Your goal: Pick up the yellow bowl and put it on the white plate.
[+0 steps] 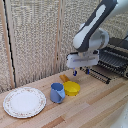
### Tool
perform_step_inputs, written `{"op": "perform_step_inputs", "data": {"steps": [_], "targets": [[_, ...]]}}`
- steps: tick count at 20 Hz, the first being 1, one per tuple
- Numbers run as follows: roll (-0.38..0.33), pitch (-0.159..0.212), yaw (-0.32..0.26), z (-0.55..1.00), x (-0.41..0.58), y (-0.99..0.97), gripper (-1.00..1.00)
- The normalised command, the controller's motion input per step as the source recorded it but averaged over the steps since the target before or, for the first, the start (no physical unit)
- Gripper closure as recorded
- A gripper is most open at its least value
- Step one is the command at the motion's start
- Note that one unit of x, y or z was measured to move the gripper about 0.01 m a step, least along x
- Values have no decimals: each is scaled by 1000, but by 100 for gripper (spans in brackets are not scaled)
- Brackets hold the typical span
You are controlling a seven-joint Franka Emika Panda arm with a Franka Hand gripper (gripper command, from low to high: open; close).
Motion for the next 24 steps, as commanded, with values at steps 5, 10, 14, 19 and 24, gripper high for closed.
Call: {"op": "perform_step_inputs", "data": {"steps": [5, 10, 14, 19, 24], "targets": [[-3, 0, 81, -479, 19, -55, -100], [-20, -8, 103, -326, 181, 0, -100], [-52, -9, 95, -271, 241, 36, -100], [-28, 0, 79, -169, 218, 29, 100], [-14, 6, 4, -94, 7, 58, 100]]}}
